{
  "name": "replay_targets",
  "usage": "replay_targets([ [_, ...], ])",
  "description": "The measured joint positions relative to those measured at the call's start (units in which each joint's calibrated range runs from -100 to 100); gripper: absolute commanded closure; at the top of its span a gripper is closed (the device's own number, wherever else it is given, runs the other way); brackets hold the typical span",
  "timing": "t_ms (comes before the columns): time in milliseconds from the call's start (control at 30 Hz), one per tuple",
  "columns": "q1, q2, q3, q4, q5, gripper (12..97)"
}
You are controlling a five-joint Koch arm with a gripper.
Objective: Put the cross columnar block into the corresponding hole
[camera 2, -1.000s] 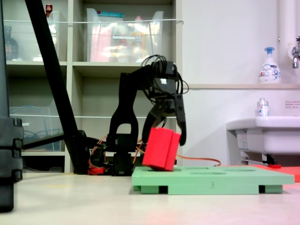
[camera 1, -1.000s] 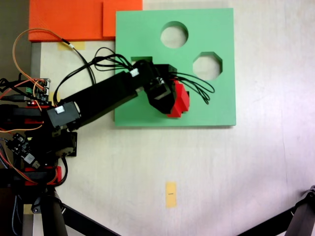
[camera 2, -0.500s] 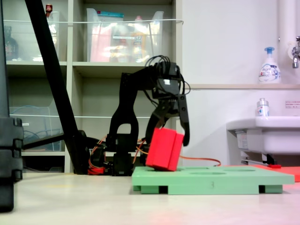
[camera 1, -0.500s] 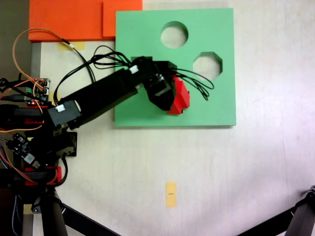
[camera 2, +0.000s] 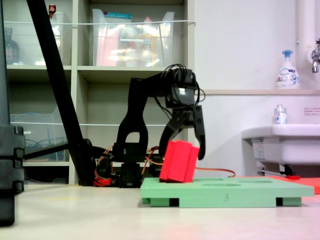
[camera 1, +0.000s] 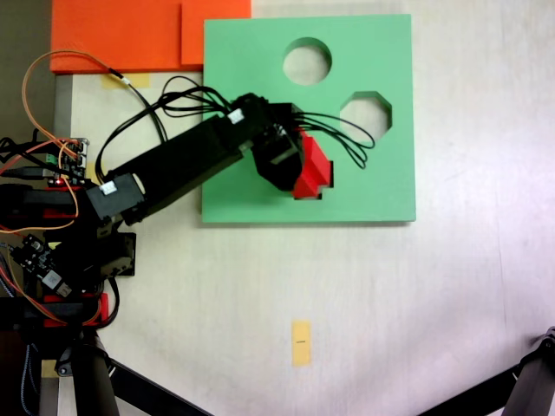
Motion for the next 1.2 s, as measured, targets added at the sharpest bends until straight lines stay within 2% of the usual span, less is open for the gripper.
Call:
replay_targets([
  [233,0.0,0.7,0.1,-1.3,0.0,74.3],
  [533,-1.0,4.1,0.5,-1.2,0.0,66.4],
  [1067,-2.3,6.3,0.6,1.7,-1.2,57.9],
  [1133,-2.5,6.4,0.6,2.2,-1.6,53.5],
  [1200,-3.0,8.1,0.5,2.6,-2.0,44.5],
])
